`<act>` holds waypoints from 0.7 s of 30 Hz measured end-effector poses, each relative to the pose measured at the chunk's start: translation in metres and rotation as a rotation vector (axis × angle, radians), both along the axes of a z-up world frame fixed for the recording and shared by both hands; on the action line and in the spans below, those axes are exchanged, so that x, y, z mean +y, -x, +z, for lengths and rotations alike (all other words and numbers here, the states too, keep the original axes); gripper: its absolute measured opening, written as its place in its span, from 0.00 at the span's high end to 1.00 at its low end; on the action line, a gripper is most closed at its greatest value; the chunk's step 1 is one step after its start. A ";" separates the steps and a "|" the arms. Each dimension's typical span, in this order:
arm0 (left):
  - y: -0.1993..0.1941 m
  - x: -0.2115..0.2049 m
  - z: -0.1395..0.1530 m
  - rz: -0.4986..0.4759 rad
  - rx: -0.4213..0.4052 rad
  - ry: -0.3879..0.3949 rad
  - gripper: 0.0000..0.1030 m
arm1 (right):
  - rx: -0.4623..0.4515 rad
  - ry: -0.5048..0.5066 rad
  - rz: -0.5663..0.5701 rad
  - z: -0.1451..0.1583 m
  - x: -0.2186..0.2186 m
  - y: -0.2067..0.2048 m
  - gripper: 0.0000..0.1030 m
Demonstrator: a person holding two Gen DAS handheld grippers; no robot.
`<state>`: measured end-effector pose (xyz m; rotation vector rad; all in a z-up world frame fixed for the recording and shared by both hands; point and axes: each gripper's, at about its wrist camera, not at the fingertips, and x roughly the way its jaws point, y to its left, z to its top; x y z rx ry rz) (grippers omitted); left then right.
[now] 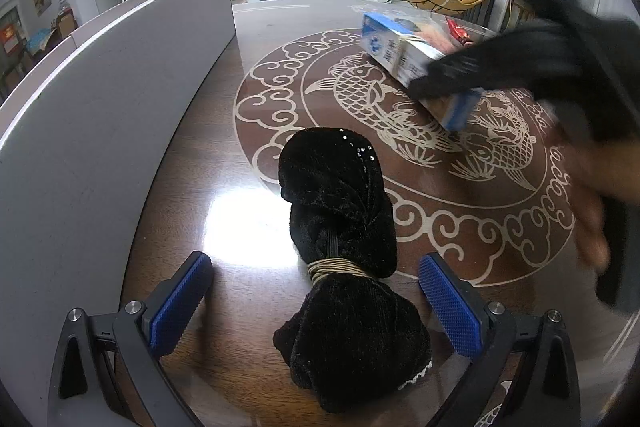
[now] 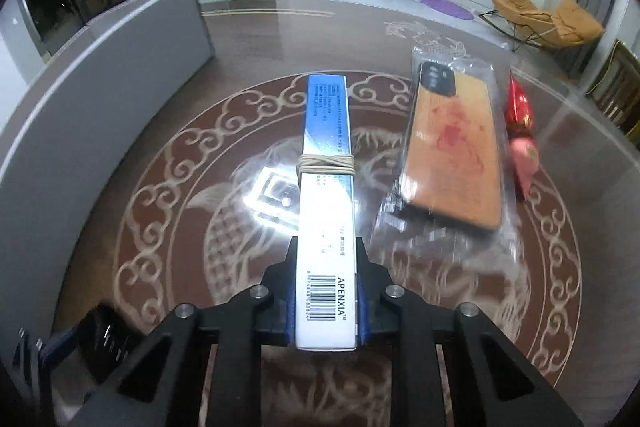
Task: Organize objects
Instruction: 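Grasp the blue-white ointment box with the right tool while the left tool holds the knit item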
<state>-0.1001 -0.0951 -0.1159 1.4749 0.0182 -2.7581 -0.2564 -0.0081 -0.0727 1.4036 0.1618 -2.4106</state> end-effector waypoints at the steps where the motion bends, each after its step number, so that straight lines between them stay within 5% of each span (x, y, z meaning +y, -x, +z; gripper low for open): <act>1: 0.000 0.000 0.000 0.000 0.000 0.000 0.00 | -0.004 0.031 -0.005 0.001 0.006 -0.007 0.78; 13: 0.000 0.000 0.000 0.001 0.000 0.002 0.00 | -0.141 0.585 -0.273 -0.028 0.154 -0.119 0.78; 18: 0.001 0.000 0.000 0.002 0.000 0.003 0.00 | -0.123 0.699 -0.377 -0.036 0.205 -0.146 0.70; 21: 0.001 0.000 0.000 0.002 0.000 0.002 0.00 | -0.088 0.675 -0.431 -0.029 0.225 -0.152 0.62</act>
